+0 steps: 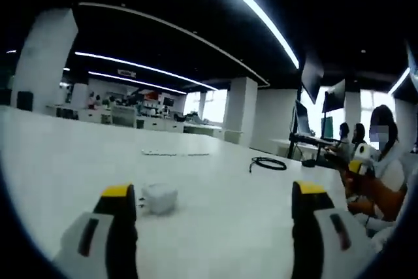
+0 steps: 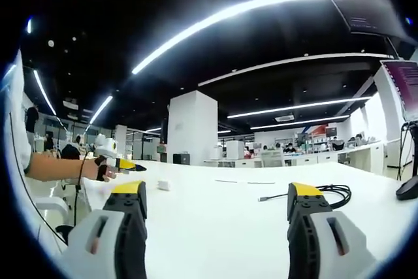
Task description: Plug the desk Type‑C cable into the charger adapter.
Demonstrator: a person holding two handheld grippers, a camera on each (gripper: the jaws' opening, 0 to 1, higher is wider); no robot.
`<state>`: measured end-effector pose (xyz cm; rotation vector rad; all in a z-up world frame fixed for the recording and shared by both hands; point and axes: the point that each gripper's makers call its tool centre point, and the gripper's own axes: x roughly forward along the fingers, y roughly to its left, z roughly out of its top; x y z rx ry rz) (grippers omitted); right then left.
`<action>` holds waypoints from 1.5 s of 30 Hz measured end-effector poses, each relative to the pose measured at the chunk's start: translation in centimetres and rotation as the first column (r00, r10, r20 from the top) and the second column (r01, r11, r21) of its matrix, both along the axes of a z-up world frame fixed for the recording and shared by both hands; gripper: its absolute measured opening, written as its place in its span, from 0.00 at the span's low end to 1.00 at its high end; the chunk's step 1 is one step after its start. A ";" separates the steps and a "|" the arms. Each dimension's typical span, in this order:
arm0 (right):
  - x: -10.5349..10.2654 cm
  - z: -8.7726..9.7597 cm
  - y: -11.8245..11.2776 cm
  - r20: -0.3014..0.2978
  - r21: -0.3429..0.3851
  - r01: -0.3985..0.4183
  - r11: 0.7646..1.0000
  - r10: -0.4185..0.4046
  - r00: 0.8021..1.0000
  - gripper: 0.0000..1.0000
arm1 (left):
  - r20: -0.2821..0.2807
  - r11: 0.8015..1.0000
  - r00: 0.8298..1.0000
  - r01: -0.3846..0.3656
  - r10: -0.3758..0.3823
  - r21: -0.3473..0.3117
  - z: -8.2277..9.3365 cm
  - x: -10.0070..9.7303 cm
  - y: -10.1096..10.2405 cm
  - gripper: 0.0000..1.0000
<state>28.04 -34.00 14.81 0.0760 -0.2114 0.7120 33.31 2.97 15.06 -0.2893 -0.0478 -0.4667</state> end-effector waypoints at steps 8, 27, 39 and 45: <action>-0.2 0.4 -0.1 0.029 -0.025 0.017 1.000 -0.016 0.999 0.92 | 0.096 0.983 0.978 -0.179 0.183 -0.050 1.6 -5.8 1.1 1.00; 0.0 0.1 -0.4 0.023 -0.022 0.026 0.999 -0.026 0.999 0.94 | 0.080 0.980 0.976 -0.201 0.201 -0.007 -0.2 -7.6 -0.7 1.00; -0.1 -0.6 1.3 0.008 -0.065 0.007 0.998 -0.007 1.000 0.96 | 0.068 0.975 0.973 -0.223 0.222 0.009 -1.7 -8.5 -0.7 1.00; -0.2 -0.8 1.6 0.004 -0.084 0.005 0.996 -0.004 1.000 0.97 | 0.068 0.975 0.973 -0.220 0.220 0.002 -1.8 -8.5 -0.9 1.00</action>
